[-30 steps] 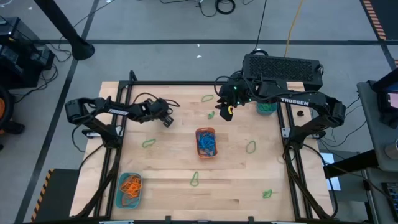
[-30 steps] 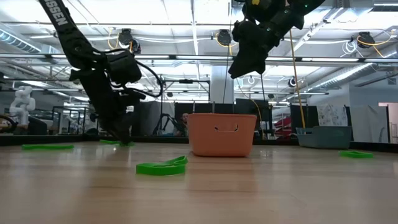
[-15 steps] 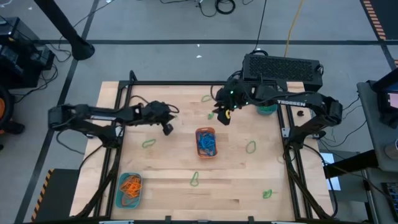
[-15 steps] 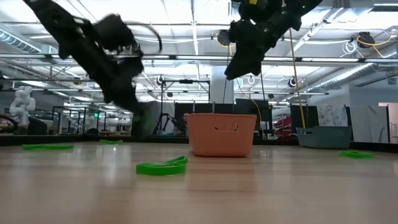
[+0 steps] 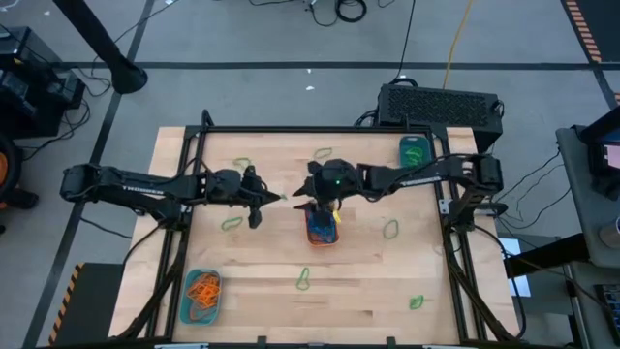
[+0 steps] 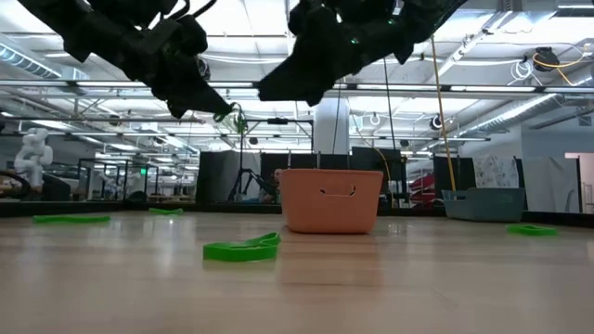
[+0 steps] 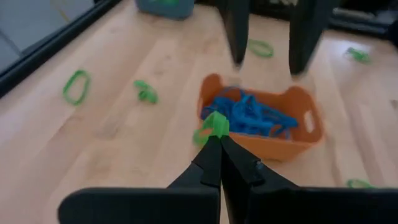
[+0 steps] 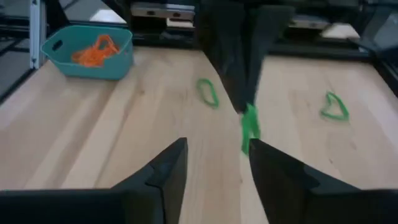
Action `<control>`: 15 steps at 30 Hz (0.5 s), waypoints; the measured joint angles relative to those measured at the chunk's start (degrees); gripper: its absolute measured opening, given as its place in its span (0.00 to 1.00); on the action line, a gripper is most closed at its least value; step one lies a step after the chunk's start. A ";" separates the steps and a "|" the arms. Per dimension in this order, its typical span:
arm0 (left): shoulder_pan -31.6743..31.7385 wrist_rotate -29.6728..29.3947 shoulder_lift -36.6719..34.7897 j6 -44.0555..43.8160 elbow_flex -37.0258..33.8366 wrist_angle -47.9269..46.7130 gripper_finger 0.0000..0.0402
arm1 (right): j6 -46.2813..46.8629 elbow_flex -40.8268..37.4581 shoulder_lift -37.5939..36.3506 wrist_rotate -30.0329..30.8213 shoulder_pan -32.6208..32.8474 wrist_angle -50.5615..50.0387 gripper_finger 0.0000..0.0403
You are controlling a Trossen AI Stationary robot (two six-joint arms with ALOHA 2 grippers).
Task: Sort rubber bands into baskets
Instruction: Put the green rubber band into the blue bin
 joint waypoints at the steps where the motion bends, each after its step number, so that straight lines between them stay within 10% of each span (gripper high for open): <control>1: -0.19 0.23 0.09 0.01 0.01 0.79 0.01 | 0.04 -0.02 0.62 0.05 0.48 1.74 0.42; 15: -1.47 2.88 0.09 0.97 0.02 3.98 0.00 | 4.17 -0.02 7.39 0.37 1.48 13.80 0.73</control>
